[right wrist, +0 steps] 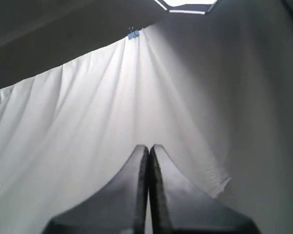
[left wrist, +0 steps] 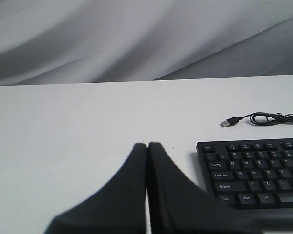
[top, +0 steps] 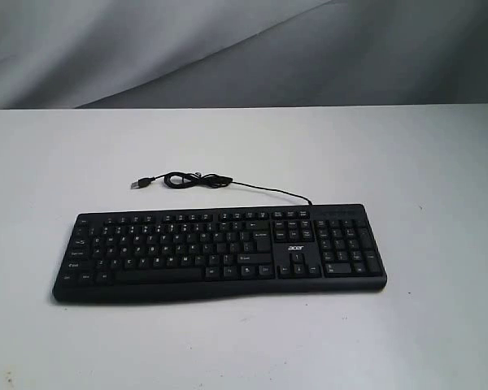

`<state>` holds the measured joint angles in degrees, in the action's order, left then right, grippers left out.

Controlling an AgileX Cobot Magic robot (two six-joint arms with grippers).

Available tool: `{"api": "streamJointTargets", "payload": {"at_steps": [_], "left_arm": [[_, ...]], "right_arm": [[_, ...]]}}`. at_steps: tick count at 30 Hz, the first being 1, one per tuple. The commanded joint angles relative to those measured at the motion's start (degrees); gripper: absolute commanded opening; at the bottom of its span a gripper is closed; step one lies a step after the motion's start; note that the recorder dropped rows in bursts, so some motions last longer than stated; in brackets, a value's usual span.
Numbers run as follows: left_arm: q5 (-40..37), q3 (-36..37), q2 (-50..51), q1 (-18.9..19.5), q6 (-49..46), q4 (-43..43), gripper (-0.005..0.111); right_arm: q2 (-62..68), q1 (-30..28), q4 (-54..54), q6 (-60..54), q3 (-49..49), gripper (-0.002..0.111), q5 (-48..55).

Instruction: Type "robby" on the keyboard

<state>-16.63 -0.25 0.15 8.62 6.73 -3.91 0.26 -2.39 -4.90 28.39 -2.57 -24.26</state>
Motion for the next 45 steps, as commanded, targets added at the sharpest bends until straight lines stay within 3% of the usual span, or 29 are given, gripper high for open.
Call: {"api": "streamJointTargets", "payload": {"at_steps": [1, 16, 17, 23, 30, 33, 36, 40, 43, 45], "left_arm": [[0.26, 0.25, -0.15, 0.11, 0.23, 0.46, 0.0], [0.26, 0.25, -0.15, 0.11, 0.23, 0.46, 0.0], [0.26, 0.25, -0.15, 0.11, 0.23, 0.46, 0.0], [0.26, 0.25, -0.15, 0.11, 0.23, 0.46, 0.0], [0.26, 0.25, -0.15, 0.11, 0.23, 0.46, 0.0], [0.26, 0.25, -0.15, 0.11, 0.23, 0.46, 0.0], [0.26, 0.25, -0.15, 0.11, 0.23, 0.46, 0.0], [0.26, 0.25, -0.15, 0.11, 0.23, 0.46, 0.0], [0.26, 0.25, -0.15, 0.11, 0.23, 0.46, 0.0], [0.26, 0.25, -0.15, 0.11, 0.23, 0.46, 0.0]], "right_arm": [[7.36, -0.23, -15.34, 15.21, -8.17, 0.0, 7.78], [56.58, 1.33, -94.93, 75.44, -51.19, 0.0, 2.01], [58.91, 1.33, -95.05, 77.55, -53.4, 0.0, 2.01], [70.75, 1.33, -95.05, 67.21, -63.39, 0.0, 8.0], [76.32, 1.33, -94.91, 45.36, -67.79, 0.0, 40.64], [79.57, 1.07, -76.86, 22.59, -72.49, 0.0, 52.04], [84.21, -0.68, -44.89, -7.54, -81.74, 0.0, 56.29], [91.79, -1.58, 0.79, -50.25, -93.68, 0.0, 69.61], [96.84, -0.43, 15.3, -65.58, -97.26, 0.0, 79.66], [98.92, 1.75, 18.03, -69.75, -97.13, 0.0, 81.6]]}}
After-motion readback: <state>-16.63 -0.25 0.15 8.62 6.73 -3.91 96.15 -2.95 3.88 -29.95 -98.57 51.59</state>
